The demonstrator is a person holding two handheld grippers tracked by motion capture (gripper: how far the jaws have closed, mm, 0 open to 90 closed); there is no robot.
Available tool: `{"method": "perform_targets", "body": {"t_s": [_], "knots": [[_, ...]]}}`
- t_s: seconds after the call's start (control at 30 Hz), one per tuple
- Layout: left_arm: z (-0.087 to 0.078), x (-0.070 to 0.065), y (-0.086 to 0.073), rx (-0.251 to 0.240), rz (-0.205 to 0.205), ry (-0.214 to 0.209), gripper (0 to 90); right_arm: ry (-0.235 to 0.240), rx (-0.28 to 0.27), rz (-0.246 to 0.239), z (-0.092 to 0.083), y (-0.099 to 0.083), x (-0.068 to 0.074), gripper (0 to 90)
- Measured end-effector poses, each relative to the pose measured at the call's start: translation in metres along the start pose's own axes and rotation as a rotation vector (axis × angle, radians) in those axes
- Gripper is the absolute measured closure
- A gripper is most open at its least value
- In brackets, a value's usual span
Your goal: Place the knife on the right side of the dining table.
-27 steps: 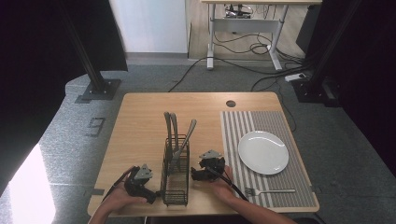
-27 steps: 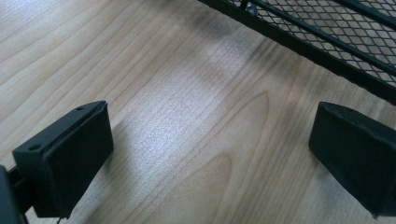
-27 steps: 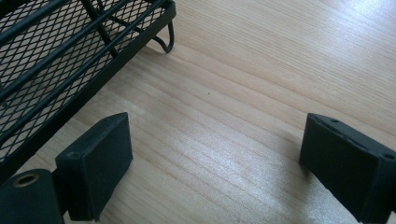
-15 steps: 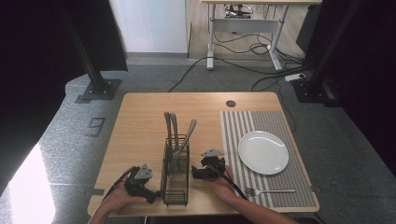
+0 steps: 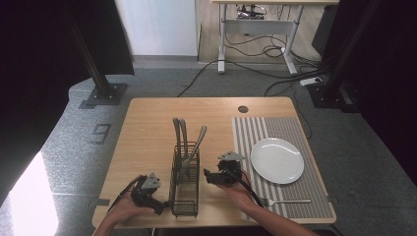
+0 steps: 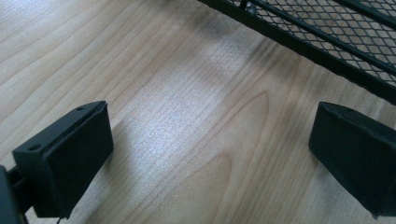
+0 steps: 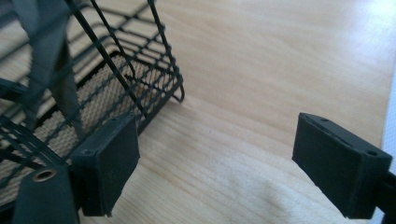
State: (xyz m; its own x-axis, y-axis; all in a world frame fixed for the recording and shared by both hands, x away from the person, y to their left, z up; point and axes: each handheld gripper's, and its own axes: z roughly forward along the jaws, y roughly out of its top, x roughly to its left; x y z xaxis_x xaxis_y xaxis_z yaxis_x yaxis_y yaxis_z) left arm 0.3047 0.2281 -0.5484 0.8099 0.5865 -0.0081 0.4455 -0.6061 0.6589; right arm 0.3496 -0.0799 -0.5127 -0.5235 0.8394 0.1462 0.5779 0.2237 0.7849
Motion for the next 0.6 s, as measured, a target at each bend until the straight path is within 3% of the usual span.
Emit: {"method": "perform_targets", "body": {"t_s": [0.17, 0.6], "knots": [[0.000, 0.000, 0.000, 0.000, 0.000, 0.000, 0.0, 0.027, -0.045, 0.019, -0.013, 0.008, -0.007, 15.4], [0.000, 0.000, 0.000, 0.000, 0.000, 0.000, 0.0, 0.074, -0.062, 0.036, -0.026, 0.020, -0.014, 15.6]]}}
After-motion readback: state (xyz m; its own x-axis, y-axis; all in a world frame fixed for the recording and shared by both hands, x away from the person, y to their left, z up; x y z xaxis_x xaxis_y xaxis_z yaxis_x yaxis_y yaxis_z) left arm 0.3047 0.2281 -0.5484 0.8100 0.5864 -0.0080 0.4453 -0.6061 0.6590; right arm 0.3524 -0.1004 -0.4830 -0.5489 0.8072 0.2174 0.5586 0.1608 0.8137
